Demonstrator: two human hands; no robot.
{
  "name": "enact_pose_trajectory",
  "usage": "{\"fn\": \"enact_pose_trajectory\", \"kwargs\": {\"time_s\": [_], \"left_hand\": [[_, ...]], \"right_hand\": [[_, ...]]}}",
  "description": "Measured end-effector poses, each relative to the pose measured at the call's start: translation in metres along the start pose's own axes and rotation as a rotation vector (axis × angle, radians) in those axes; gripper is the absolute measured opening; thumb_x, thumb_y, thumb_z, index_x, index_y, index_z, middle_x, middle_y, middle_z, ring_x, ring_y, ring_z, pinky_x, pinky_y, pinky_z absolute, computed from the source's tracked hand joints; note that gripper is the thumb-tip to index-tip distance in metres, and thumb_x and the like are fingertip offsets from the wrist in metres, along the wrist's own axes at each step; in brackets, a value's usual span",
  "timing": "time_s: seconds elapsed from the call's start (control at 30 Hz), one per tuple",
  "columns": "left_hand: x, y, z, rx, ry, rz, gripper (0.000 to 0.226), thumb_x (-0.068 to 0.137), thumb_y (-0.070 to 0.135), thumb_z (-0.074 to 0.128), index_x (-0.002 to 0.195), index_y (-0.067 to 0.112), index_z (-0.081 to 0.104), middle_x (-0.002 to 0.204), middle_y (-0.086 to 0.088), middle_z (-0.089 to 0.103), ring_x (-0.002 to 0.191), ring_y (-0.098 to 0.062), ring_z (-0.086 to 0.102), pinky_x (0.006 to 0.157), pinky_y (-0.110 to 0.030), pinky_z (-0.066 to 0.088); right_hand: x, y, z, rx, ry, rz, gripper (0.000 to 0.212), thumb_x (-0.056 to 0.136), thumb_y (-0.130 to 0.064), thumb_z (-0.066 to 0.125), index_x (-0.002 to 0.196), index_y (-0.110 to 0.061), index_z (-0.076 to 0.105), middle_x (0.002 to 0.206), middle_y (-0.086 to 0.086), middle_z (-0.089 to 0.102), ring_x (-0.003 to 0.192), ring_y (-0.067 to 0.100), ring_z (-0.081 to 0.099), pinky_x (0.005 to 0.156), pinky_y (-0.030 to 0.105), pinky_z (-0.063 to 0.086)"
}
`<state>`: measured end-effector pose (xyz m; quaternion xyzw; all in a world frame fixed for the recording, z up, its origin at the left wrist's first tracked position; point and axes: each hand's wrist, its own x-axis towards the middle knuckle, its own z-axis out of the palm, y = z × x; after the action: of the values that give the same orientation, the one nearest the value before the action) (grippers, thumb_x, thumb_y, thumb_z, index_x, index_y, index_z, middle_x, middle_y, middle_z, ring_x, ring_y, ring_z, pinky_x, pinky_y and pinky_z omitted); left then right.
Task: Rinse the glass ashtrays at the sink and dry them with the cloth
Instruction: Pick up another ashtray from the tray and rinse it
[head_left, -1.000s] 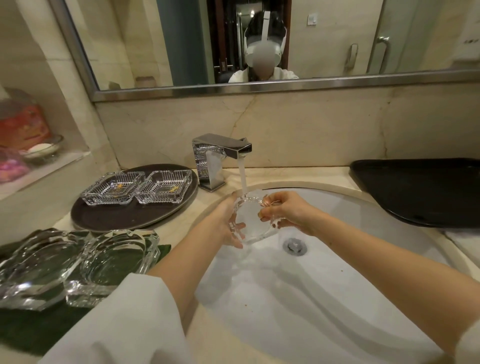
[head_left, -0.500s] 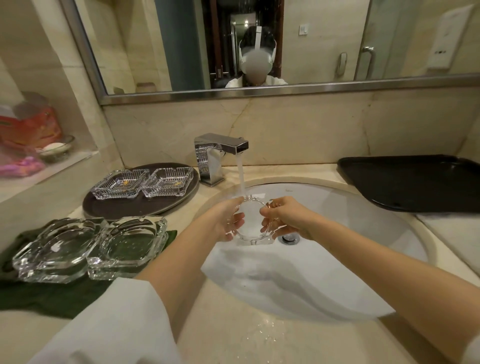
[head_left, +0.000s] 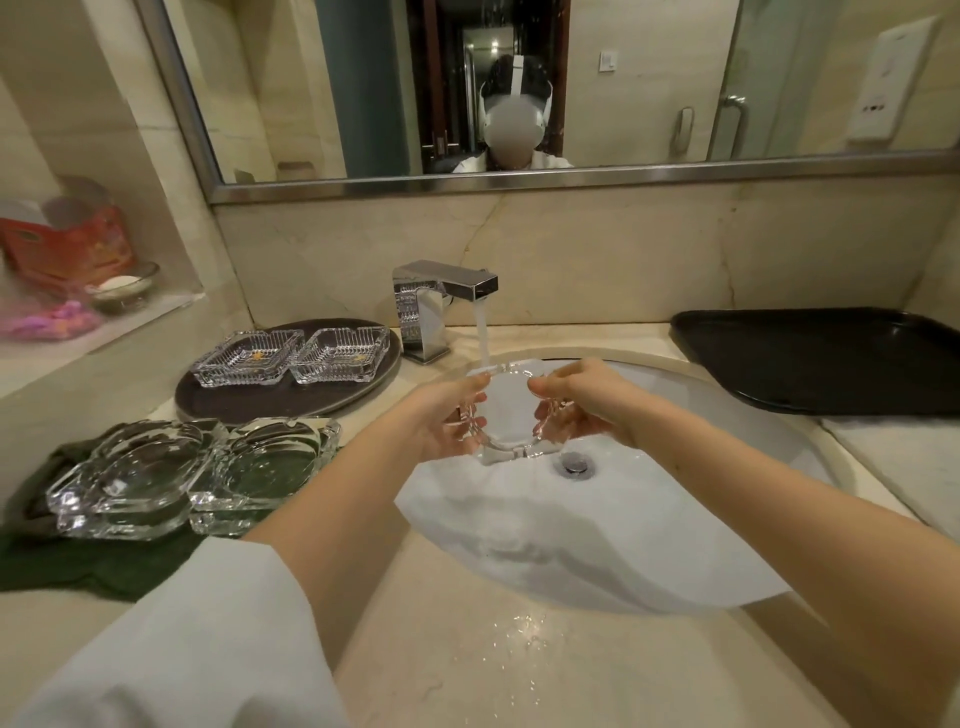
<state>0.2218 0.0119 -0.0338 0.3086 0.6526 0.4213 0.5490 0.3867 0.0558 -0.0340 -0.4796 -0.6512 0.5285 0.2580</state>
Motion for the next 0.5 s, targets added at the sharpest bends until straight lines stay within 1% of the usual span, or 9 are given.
{"fn": "enact_pose_trajectory", "kwargs": {"time_s": [0.07,0.1,0.13,0.2,0.27,0.33,0.37,0.43,0.5], "left_hand": [[-0.003,0.002,-0.001,0.029,0.032,0.022,0.026,0.090,0.035,0.059,0.086,0.010,0.055,0.080,-0.003,0.050,0.070,-0.014,0.053,0.053,-0.029,0.046],[-0.005,0.003,-0.002,0.038,0.035,0.038,0.029,0.091,0.039,0.057,0.087,0.010,0.054,0.081,-0.003,0.050,0.071,-0.015,0.054,0.055,-0.030,0.048],[-0.007,0.005,-0.004,0.039,0.025,0.051,0.035,0.091,0.044,0.054,0.092,0.009,0.055,0.086,-0.004,0.051,0.076,-0.017,0.056,0.062,-0.034,0.050],[-0.011,0.011,-0.011,0.032,-0.005,0.055,0.056,0.089,0.057,0.046,0.112,0.007,0.054,0.106,-0.011,0.055,0.097,-0.027,0.057,0.084,-0.043,0.048],[-0.020,0.018,-0.023,-0.015,-0.054,0.021,0.074,0.087,0.067,0.036,0.124,0.004,0.048,0.119,-0.019,0.053,0.111,-0.038,0.053,0.092,-0.048,0.042],[-0.031,0.026,-0.039,-0.085,-0.103,-0.003,0.078,0.089,0.066,0.032,0.128,0.000,0.043,0.123,-0.026,0.052,0.109,-0.041,0.055,0.087,-0.044,0.049],[-0.038,0.028,-0.047,-0.114,-0.108,0.003,0.073,0.092,0.060,0.033,0.132,-0.001,0.039,0.125,-0.028,0.051,0.107,-0.041,0.058,0.079,-0.039,0.056],[-0.051,0.031,-0.066,-0.190,-0.094,0.043,0.058,0.097,0.041,0.040,0.133,-0.005,0.038,0.117,-0.027,0.058,0.095,-0.034,0.065,0.059,-0.030,0.059],[-0.064,0.032,-0.082,-0.224,-0.044,0.088,0.042,0.097,0.022,0.046,0.128,-0.006,0.043,0.105,-0.024,0.063,0.073,-0.026,0.070,0.047,-0.025,0.057]], "right_hand": [[-0.001,-0.003,0.002,0.013,-0.011,-0.023,0.016,0.091,-0.018,0.059,0.090,-0.002,0.057,0.075,0.011,0.066,0.052,0.018,0.062,0.049,0.025,0.051],[-0.002,-0.005,0.004,0.032,-0.018,-0.050,0.012,0.091,-0.016,0.059,0.087,-0.004,0.057,0.074,0.011,0.065,0.054,0.019,0.062,0.050,0.025,0.050],[-0.002,-0.008,0.006,0.065,-0.023,-0.096,0.010,0.090,-0.013,0.059,0.084,-0.006,0.056,0.072,0.009,0.063,0.056,0.019,0.063,0.050,0.025,0.050],[-0.003,-0.014,0.012,0.083,-0.001,-0.240,0.011,0.089,-0.007,0.060,0.079,-0.009,0.055,0.070,0.007,0.062,0.057,0.014,0.065,0.048,0.022,0.047],[-0.003,-0.022,0.021,-0.041,0.076,-0.421,0.010,0.084,-0.003,0.064,0.082,-0.008,0.055,0.071,0.005,0.062,0.057,0.009,0.065,0.052,0.019,0.046],[-0.002,-0.029,0.031,-0.268,0.179,-0.623,0.013,0.078,-0.003,0.070,0.085,-0.005,0.059,0.075,0.004,0.063,0.067,0.014,0.062,0.064,0.022,0.046],[-0.002,-0.032,0.037,-0.356,0.213,-0.717,0.016,0.075,-0.004,0.072,0.087,-0.003,0.061,0.076,0.001,0.063,0.070,0.015,0.059,0.068,0.019,0.044],[-0.004,-0.037,0.050,-0.441,0.226,-0.878,0.021,0.071,-0.003,0.076,0.089,-0.003,0.064,0.077,-0.004,0.062,0.071,0.015,0.057,0.067,0.011,0.039],[-0.006,-0.042,0.068,-0.517,0.231,-1.027,0.024,0.068,-0.004,0.078,0.089,-0.003,0.066,0.078,0.001,0.067,0.070,0.019,0.061,0.065,0.017,0.043]]}}
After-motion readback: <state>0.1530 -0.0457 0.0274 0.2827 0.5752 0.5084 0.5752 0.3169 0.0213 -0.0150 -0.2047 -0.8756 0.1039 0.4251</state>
